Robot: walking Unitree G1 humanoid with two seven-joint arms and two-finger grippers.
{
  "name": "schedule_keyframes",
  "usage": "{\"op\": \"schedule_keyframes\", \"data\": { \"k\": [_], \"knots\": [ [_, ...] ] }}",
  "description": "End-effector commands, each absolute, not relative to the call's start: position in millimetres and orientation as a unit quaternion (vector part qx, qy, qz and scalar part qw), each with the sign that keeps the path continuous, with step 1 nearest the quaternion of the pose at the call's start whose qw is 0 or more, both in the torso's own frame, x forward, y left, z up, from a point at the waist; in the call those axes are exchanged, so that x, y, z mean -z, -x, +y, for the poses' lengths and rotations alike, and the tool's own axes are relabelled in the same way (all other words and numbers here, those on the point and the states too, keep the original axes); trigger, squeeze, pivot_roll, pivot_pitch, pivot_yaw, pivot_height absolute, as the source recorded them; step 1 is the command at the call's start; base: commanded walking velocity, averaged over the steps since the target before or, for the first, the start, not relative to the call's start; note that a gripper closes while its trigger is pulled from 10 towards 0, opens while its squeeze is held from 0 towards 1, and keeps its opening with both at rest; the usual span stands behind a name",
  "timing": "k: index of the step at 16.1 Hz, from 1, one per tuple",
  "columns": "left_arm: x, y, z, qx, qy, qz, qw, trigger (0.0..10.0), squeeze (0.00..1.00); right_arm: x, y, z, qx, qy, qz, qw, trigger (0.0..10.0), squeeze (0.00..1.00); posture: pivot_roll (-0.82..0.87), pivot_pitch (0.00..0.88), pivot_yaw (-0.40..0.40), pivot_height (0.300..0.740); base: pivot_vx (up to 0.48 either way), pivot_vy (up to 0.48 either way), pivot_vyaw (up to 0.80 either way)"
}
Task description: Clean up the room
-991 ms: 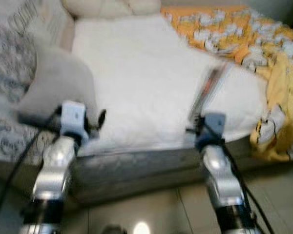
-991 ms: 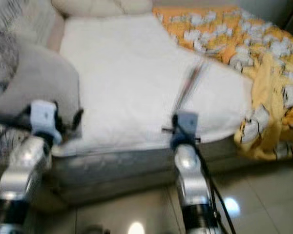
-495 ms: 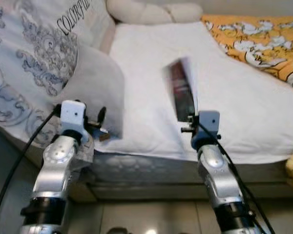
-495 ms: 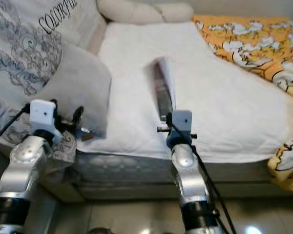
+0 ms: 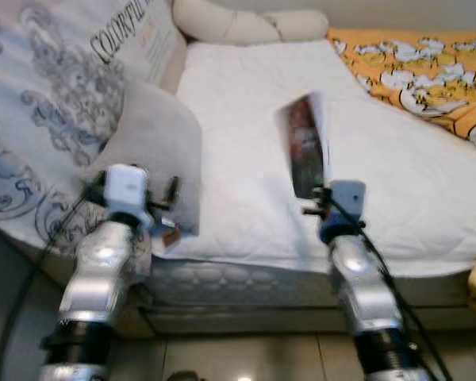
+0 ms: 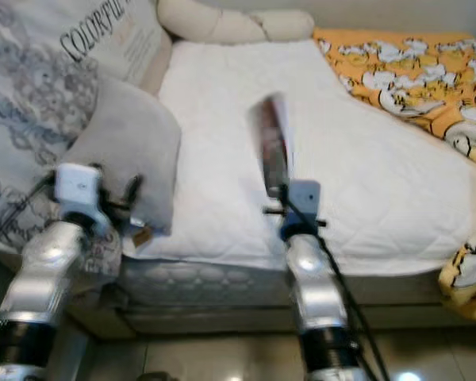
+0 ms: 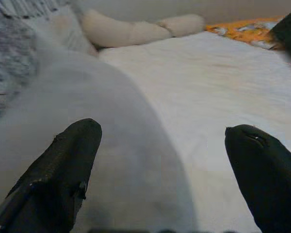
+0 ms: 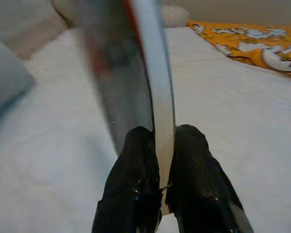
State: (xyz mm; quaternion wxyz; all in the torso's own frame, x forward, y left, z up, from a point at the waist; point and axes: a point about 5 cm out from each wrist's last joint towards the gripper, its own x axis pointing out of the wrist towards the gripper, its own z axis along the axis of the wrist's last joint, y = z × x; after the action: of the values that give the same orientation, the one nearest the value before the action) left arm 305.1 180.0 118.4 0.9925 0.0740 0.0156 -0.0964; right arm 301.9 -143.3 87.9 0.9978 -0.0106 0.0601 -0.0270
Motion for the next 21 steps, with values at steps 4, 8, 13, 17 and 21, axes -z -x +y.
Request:
{"op": "schedule_keyframes", "data": {
  "k": [4,8,13,17,21],
  "knots": [
    [-119.5,-307.2,183.1,0.091,-0.057,0.019,0.994,10.0,0.0,-101.1,-309.5,-136.6,0.022,-0.001,0.032,0.999,10.0,0.0,0.11,0.0,-0.018,0.74,0.32,0.0,0.0],
    [-115.0,-305.3,179.7,0.101,-0.052,0.027,0.993,10.0,0.0,-99.4,-308.0,-137.5,0.022,0.001,0.035,0.999,10.0,0.0,0.11,0.0,-0.016,0.74,0.326,0.0,0.0],
    [-116.7,-306.6,178.3,0.106,-0.053,0.024,0.993,10.0,0.0,-100.5,-310.2,-136.0,0.019,0.001,0.035,0.999,10.0,0.0,0.11,0.0,-0.017,0.74,0.328,0.0,0.0],
    [-117.0,-306.9,177.9,0.108,-0.054,0.023,0.992,10.0,0.0,-101.0,-311.0,-135.2,0.014,0.009,0.035,0.999,10.0,0.0,0.11,0.0,-0.021,0.74,0.326,0.0,0.0],
    [-117.0,-306.9,177.9,0.11,-0.055,0.024,0.992,10.0,0.0,-100.6,-311.6,-132.5,-0.001,0.015,0.037,0.999,10.0,0.0,0.11,0.0,-0.017,0.74,0.327,0.0,0.2]
  ]
}}
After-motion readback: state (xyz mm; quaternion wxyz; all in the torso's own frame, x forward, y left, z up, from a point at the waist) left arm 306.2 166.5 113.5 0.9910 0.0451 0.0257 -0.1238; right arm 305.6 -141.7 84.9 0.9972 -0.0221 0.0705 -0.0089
